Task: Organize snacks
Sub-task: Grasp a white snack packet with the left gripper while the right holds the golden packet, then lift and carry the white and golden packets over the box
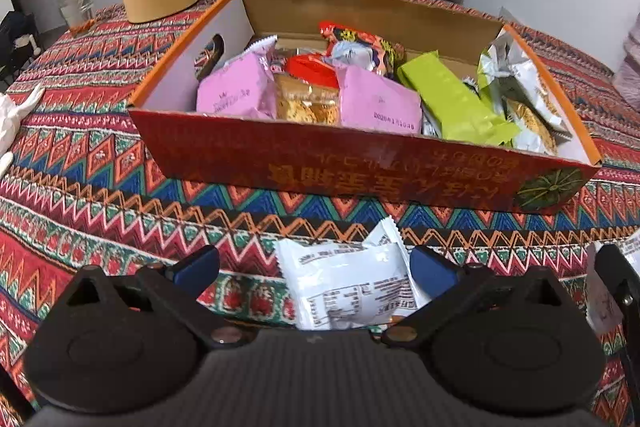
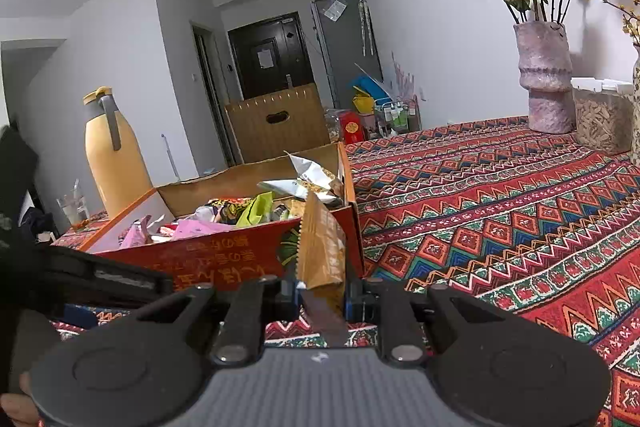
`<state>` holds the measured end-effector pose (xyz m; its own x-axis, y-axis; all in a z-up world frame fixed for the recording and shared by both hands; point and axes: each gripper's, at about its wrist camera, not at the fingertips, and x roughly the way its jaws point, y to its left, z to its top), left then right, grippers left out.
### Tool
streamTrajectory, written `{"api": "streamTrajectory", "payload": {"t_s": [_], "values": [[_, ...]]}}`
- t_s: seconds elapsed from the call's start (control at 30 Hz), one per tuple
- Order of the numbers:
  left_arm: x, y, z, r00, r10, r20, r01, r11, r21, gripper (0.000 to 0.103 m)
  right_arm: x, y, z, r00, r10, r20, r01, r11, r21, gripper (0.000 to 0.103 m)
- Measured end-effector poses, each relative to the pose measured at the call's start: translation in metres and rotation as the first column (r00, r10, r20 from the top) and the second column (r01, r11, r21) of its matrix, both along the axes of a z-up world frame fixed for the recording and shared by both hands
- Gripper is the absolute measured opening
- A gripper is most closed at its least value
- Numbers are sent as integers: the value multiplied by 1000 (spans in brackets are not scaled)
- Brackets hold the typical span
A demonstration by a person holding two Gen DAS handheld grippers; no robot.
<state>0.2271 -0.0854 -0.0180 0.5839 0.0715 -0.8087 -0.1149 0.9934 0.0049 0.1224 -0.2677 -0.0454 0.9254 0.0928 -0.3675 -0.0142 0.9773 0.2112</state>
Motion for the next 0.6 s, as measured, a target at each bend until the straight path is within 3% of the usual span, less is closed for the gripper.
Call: {"api": "streamTrajectory", "payload": {"t_s": [0.37, 0.6], "values": [[4, -10, -16, 998, 45, -39, -46, 999, -16, 103, -3, 2, 0, 1000, 9, 4, -9, 1000, 1, 18], [-2, -7, -17, 999, 30, -13, -30, 999, -13, 101, -3, 2, 0, 1000, 10, 4, -10, 1000, 2, 18]]}}
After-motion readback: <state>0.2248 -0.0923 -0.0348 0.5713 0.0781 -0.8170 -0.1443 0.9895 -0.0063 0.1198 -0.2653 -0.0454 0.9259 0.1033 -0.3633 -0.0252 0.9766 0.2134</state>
